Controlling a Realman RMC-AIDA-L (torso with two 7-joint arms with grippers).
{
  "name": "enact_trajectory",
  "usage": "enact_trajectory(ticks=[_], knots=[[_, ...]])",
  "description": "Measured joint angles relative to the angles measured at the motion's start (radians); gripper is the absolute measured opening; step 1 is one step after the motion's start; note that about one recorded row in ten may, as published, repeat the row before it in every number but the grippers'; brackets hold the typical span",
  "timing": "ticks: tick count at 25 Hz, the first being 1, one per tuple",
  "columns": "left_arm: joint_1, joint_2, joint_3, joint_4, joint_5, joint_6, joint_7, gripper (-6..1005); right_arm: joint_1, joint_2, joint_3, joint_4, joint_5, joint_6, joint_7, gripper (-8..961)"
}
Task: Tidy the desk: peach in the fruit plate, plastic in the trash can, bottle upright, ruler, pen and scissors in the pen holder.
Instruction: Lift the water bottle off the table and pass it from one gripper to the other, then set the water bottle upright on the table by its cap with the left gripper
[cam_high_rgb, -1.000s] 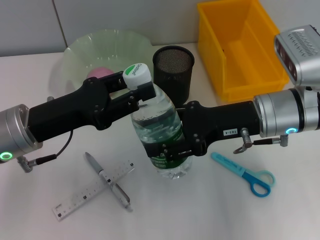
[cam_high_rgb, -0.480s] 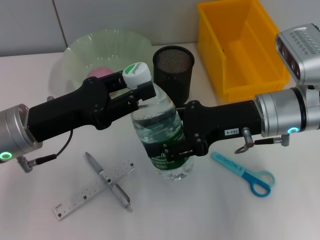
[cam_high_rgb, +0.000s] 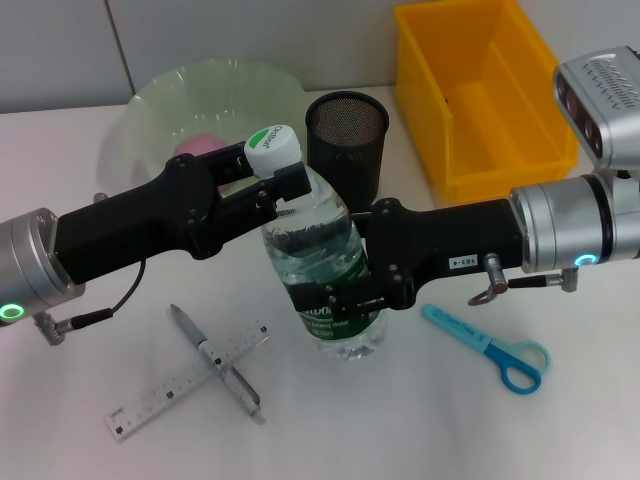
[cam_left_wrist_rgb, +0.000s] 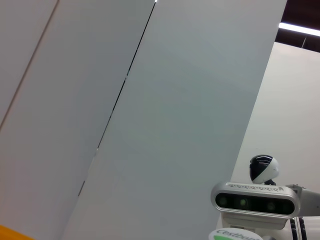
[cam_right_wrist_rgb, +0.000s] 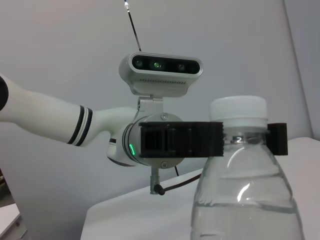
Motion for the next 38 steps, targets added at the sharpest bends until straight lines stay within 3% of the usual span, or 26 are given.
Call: enact_trajectory(ticks=[9,20,38], knots=[[-0.003,0.001,-0.001,0.0,0.0,-0.001,-0.008,470,-0.003,0.0,-0.006,0.0,-0.002,0.021,-0.001,763],[-0.003,0.005,-0.002,0.006,-0.029,0.001,-0.01,481,-0.014,0.0,-0.104,0.0,-0.012,0.112,0.003,764],[0.016,0.009,-0.01,0.04,-0.075,-0.008,-0.018,500,-0.065,-0.003,-0.105,0.007,-0.063,0.191,0.008,764]])
